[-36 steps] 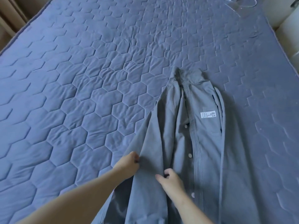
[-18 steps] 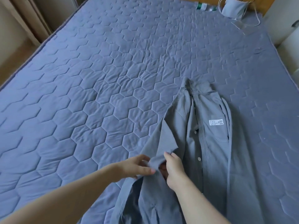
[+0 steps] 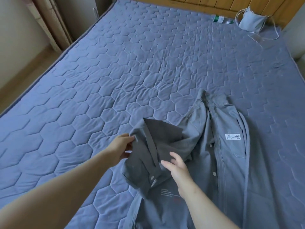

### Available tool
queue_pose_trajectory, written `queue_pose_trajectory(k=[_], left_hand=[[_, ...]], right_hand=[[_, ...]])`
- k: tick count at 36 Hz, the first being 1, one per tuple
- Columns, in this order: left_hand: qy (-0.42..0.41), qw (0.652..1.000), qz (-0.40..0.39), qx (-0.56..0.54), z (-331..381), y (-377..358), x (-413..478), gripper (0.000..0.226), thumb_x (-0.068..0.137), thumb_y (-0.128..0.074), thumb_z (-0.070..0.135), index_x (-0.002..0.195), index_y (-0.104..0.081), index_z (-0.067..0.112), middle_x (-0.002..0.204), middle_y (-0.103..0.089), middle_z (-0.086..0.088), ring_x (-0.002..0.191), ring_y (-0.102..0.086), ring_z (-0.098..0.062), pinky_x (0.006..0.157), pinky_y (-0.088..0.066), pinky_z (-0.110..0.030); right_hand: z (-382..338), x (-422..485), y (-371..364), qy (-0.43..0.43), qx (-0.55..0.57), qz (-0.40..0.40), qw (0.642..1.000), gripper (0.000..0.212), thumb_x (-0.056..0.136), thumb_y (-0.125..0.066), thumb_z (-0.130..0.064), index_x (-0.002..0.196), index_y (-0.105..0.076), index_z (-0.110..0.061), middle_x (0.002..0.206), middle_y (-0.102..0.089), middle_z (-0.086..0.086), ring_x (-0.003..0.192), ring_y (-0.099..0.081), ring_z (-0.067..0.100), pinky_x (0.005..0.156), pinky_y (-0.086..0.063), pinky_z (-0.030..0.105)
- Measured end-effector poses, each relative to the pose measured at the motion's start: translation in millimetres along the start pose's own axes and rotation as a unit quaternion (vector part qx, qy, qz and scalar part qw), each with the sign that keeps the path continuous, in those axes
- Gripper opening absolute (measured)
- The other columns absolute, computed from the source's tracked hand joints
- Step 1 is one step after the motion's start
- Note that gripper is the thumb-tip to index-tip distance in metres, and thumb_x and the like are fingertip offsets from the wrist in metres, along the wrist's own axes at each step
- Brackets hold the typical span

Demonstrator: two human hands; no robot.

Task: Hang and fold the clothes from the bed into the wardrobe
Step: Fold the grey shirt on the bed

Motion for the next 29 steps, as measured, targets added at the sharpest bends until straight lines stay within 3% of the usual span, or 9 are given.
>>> queue_pose_trajectory(k=[4,8,11,14,18,22,26,29], left_hand=[[-0.037,0.999,0.035,-0.017,24,21,2,0.027,0.099,-0.042,0.013,0.073,-0.05,0.014,0.059,-0.056,0.001,0.047,-0.057,-0.009,0.041,-0.047,-0.021],[-0.093,0.985,0.143,-0.019,64,58,6,0.026,0.099,-0.04,0.015,0.073,-0.043,0.018,0.069,-0.05,-0.001,0.052,-0.051,-0.012,0.042,-0.039,-0.019],[-0.128,0.971,0.198,-0.042,100,87,6,0.027,0.099,-0.037,0.013,0.073,-0.04,0.019,0.072,-0.05,-0.002,0.055,-0.052,-0.014,0.042,-0.04,-0.02],[-0.155,0.957,0.24,-0.055,130,111,4,0.026,0.095,-0.032,0.007,0.073,-0.038,0.019,0.074,-0.05,-0.002,0.059,-0.053,-0.015,0.038,-0.043,-0.019],[-0.156,0.944,0.287,-0.037,148,133,4,0.025,0.095,-0.032,0.01,0.073,-0.039,0.021,0.077,-0.047,-0.001,0.067,-0.051,-0.015,0.05,-0.043,-0.027],[-0.133,0.952,0.276,-0.019,149,133,12,0.023,0.095,-0.032,0.01,0.076,-0.042,0.019,0.08,-0.051,-0.003,0.069,-0.053,-0.019,0.051,-0.043,-0.03],[-0.09,0.969,0.23,-0.025,137,111,20,0.024,0.099,-0.031,0.008,0.079,-0.043,0.017,0.08,-0.053,-0.005,0.066,-0.056,-0.02,0.051,-0.045,-0.035],[-0.063,0.978,0.198,-0.031,126,92,22,0.021,0.1,-0.032,0.008,0.084,-0.046,0.013,0.082,-0.056,-0.008,0.067,-0.058,-0.021,0.047,-0.049,-0.036]], right_hand=[[1,4,-19,-0.001,-0.017,-0.013,1.0,0.055,0.084,-0.067,-0.016,0.132,-0.044,-0.029,0.139,-0.043,0.002,0.124,-0.044,0.014,0.091,-0.03,0.022],[-1,10,-26,-0.018,0.002,0.006,1.0,0.047,0.088,-0.063,-0.018,0.13,-0.044,-0.023,0.133,-0.05,0.002,0.109,-0.048,0.012,0.087,-0.034,0.025],[-4,14,-23,-0.021,0.008,0.031,0.999,0.048,0.088,-0.062,-0.019,0.133,-0.044,-0.02,0.125,-0.052,0.002,0.103,-0.048,0.015,0.075,-0.039,0.025],[-7,17,-19,-0.019,0.021,0.051,0.998,0.046,0.089,-0.06,-0.016,0.132,-0.044,-0.015,0.116,-0.05,0.001,0.099,-0.048,0.016,0.083,-0.037,0.028],[-10,18,-17,-0.019,0.03,0.063,0.997,0.042,0.09,-0.059,-0.014,0.13,-0.046,-0.012,0.127,-0.052,0.005,0.102,-0.048,0.018,0.086,-0.036,0.029],[-11,20,-17,-0.025,0.04,0.065,0.997,0.041,0.091,-0.058,-0.014,0.13,-0.047,-0.012,0.128,-0.051,0.004,0.104,-0.049,0.02,0.082,-0.038,0.029],[-9,24,-19,-0.04,0.053,0.056,0.996,0.037,0.091,-0.057,-0.017,0.127,-0.047,-0.018,0.101,-0.054,-0.004,0.09,-0.052,0.018,0.064,-0.04,0.026],[-11,28,-24,-0.037,0.043,0.043,0.997,0.036,0.091,-0.056,-0.018,0.126,-0.049,-0.023,0.095,-0.055,-0.008,0.08,-0.052,0.012,0.063,-0.04,0.023]])
Point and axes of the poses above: each hand's wrist, its own x-axis towards the middle knuckle, its own y-axis out of the back of the hand, z = x × y, the point moved 10 cm from there along x, towards the middle knuckle
